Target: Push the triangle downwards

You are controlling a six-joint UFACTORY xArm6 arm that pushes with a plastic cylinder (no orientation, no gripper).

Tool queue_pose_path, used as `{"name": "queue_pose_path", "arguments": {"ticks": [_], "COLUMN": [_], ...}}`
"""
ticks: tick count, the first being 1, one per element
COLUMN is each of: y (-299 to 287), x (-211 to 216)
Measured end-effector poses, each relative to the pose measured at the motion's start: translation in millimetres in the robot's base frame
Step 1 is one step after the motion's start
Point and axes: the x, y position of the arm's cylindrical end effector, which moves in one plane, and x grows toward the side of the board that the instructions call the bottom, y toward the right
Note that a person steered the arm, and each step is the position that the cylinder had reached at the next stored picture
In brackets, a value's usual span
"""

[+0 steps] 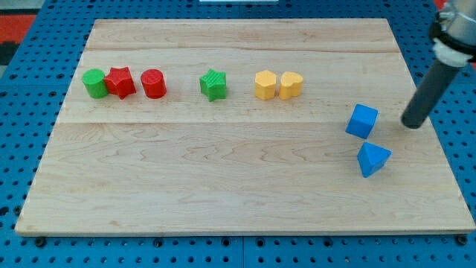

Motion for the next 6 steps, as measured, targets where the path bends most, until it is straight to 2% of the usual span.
{"name": "queue_pose_path", "arguments": {"ticks": [3, 6], "y": [-75.1, -68.7], "x": [21.4, 73.8]}}
